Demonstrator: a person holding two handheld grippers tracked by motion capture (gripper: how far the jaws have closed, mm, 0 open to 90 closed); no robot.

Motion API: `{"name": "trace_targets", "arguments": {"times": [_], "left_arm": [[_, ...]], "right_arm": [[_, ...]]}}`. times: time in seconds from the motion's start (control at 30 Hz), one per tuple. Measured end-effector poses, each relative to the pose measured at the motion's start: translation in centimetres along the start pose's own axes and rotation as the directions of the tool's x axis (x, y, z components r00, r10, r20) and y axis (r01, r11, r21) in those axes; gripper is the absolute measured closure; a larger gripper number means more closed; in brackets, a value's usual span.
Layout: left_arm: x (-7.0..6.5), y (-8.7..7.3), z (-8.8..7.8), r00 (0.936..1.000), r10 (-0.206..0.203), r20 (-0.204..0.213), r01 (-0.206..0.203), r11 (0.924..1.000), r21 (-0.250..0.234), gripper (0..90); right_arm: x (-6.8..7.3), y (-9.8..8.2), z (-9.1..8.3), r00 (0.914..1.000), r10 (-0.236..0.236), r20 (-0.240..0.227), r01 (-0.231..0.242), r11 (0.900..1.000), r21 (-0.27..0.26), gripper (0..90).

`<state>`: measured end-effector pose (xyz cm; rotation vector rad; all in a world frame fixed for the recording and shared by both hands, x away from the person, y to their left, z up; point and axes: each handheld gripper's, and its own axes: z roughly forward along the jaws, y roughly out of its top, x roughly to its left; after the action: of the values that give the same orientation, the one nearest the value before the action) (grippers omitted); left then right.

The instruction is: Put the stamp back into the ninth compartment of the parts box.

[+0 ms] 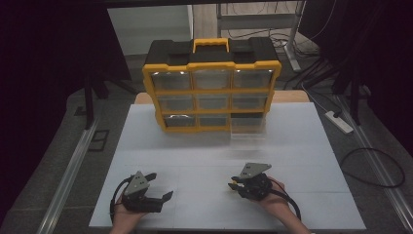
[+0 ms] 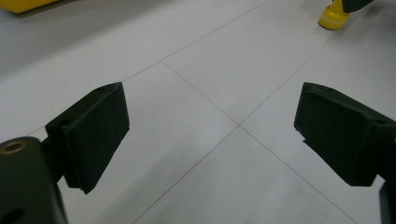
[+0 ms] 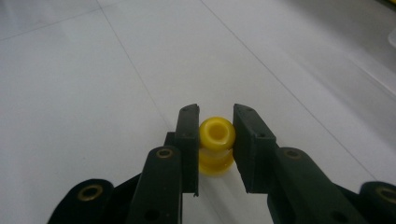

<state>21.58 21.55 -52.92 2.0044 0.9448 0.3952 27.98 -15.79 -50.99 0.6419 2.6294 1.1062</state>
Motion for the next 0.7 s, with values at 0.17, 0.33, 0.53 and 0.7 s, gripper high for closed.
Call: {"name": "trace_targets", "arguments": {"times": [0.17,0.33,0.53,0.7], "left_arm": [[0.0,0.0,0.0,1.0000,0.002,0.001,-0.002,1.0000,0.001,10.3],[0.0,0.0,0.0,1.0000,0.002,0.001,-0.002,1.0000,0.000,10.3],[0.0,0.0,0.0,1.0000,0.004,0.002,-0.004,1.0000,0.000,10.5],[0.0,0.0,0.0,1.0000,0.003,0.001,-0.003,1.0000,0.000,10.6]], "right_arm": [[-0.2,0.1,-0.4,0.9999,0.008,0.013,-0.007,1.000,-0.024,73.0],[-0.4,0.2,-0.8,0.9997,0.017,0.018,-0.016,0.999,-0.043,73.0],[-0.7,0.3,-1.4,0.9991,0.029,0.030,-0.026,0.996,-0.081,73.0],[-0.9,0.4,-1.8,0.9988,0.034,0.035,-0.030,0.995,-0.093,73.0]]}}
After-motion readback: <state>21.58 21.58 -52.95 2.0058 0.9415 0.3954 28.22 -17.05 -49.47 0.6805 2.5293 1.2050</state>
